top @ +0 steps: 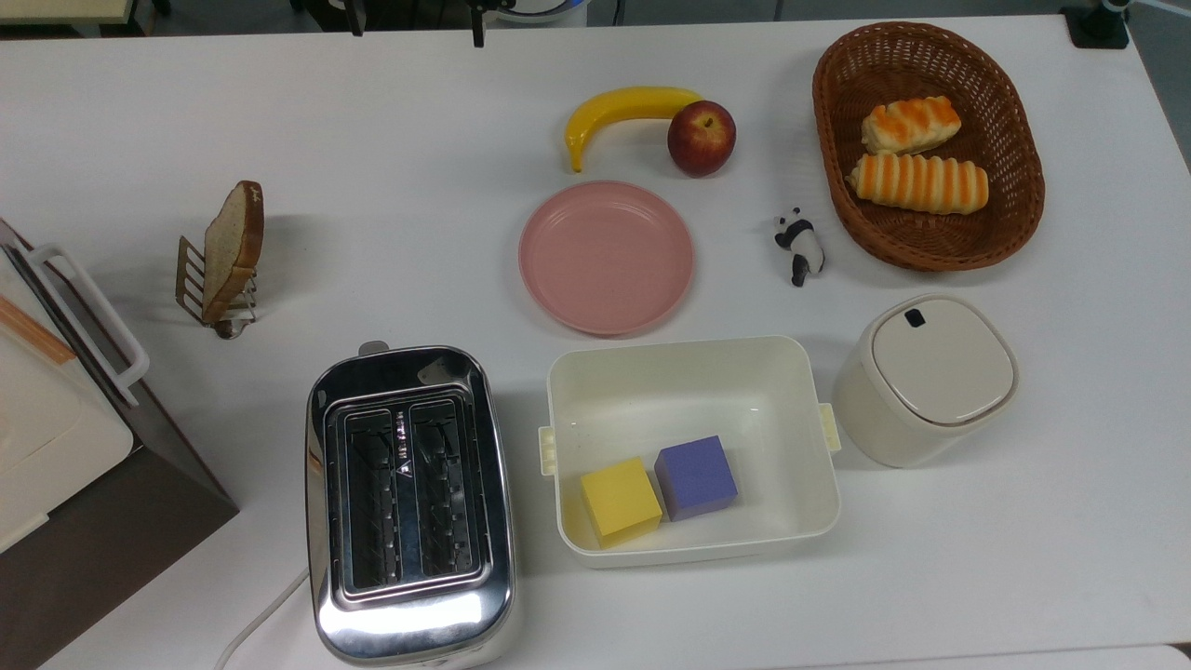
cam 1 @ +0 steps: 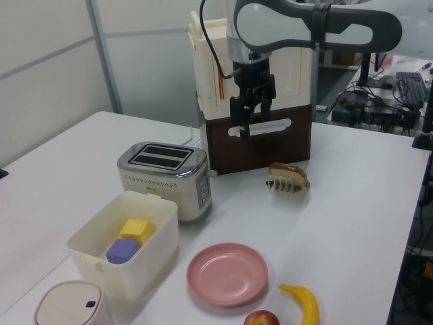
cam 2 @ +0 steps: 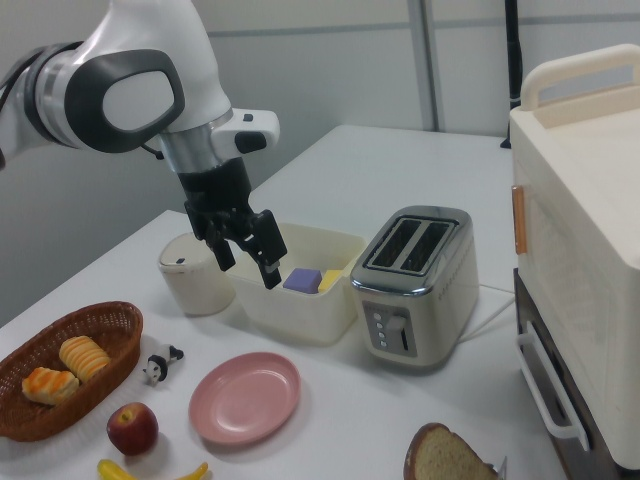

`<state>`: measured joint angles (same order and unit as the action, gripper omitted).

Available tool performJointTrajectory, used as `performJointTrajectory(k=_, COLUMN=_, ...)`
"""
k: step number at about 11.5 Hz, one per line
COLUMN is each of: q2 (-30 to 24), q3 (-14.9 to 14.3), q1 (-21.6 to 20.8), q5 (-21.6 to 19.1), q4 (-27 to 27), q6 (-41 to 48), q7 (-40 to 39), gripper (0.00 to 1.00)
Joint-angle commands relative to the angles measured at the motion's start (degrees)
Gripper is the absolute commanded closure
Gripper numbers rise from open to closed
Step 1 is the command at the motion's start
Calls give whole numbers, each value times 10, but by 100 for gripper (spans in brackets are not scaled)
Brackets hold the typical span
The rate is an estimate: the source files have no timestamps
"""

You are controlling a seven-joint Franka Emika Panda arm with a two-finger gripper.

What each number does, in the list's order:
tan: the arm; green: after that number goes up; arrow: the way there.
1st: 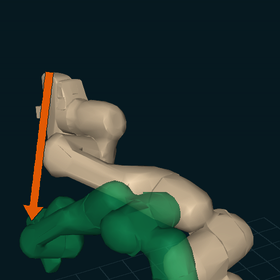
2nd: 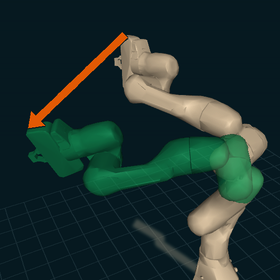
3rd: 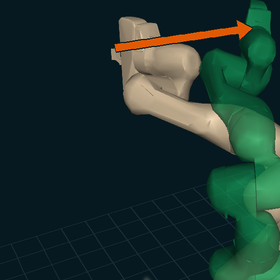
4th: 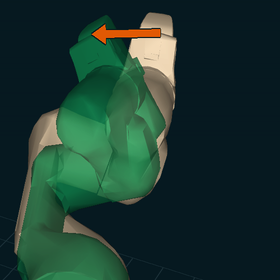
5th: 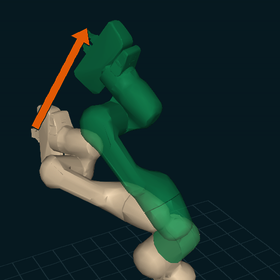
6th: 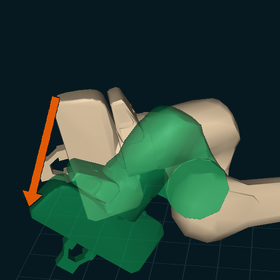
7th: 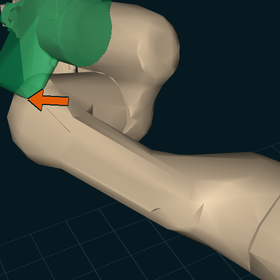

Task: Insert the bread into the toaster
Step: 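Move the gripper over to the bread slice in the wooden rack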

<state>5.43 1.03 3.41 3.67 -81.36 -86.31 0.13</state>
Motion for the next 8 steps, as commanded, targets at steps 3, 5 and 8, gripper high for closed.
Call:
performJointTrajectory(k=3, q2=-17, q3=-11, q1=6, q5=-8, q4=-18, q6=18, q7=3, gripper=0)
performJointTrajectory(k=5, q2=-16, q3=-11, q1=18, q5=-1, q4=-31, q6=15, q7=-53, gripper=0)
performJointTrajectory(k=8, q2=-7, q3=-11, q1=44, q5=14, q4=-37, q6=4, q7=-125, gripper=0)
